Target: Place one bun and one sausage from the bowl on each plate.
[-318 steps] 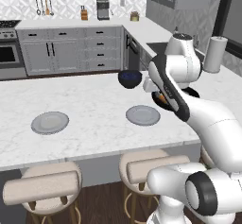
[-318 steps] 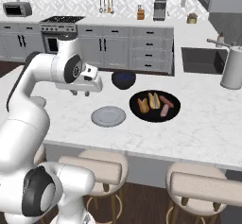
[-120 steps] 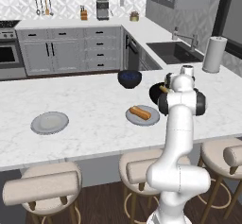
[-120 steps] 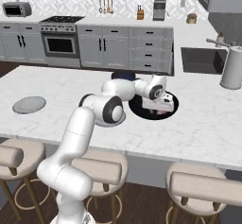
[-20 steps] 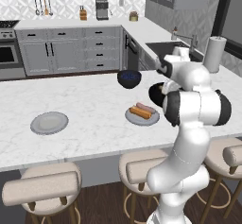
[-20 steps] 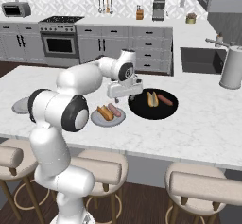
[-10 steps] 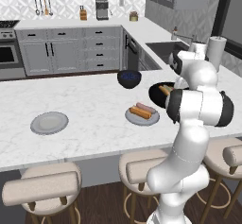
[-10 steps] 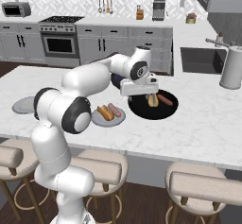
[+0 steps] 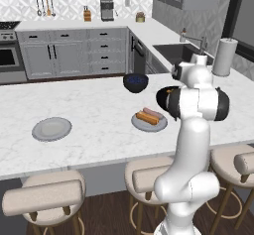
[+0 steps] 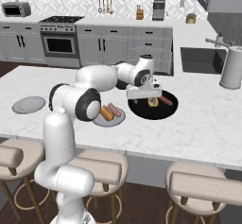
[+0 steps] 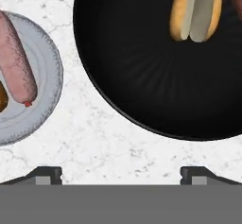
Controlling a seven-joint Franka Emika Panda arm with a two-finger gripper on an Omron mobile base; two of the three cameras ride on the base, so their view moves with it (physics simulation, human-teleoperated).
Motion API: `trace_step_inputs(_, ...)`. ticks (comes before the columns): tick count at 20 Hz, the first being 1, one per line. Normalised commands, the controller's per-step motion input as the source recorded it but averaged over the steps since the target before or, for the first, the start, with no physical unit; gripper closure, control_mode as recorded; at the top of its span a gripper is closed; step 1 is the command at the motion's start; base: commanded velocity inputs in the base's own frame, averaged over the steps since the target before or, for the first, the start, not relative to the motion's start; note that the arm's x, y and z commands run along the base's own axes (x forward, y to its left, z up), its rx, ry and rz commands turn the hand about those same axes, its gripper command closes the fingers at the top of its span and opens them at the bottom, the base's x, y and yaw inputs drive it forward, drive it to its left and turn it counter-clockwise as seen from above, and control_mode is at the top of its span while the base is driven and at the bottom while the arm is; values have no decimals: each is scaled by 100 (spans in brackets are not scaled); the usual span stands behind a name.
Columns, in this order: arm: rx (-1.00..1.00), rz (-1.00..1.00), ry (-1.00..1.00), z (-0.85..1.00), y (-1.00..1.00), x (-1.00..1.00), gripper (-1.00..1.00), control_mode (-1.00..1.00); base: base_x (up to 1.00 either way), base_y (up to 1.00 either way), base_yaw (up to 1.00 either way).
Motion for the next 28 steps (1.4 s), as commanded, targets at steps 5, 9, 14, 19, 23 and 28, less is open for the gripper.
trace_step_inputs(5, 0, -9, -6, -28, -8, 61, -100, -100, 0, 0, 0)
trace_step_inputs(9, -4, -7, -18, 0, -6, 21, -100, -100, 0, 0, 0)
trace_step_inputs(14, -1, -13, -10, -26, 0, 31, -100, -100, 0, 0, 0)
trace_step_inputs(19, 0, -26, -5, -24, -3, 30, -100, -100, 0, 0, 0)
trace_step_inputs(23, 0, -31, 0, -9, 0, 46, -100, -100, 0, 0, 0)
trace_step_inputs(28, 3, -16, -2, -21, 0, 51, -100, -100, 0, 0, 0)
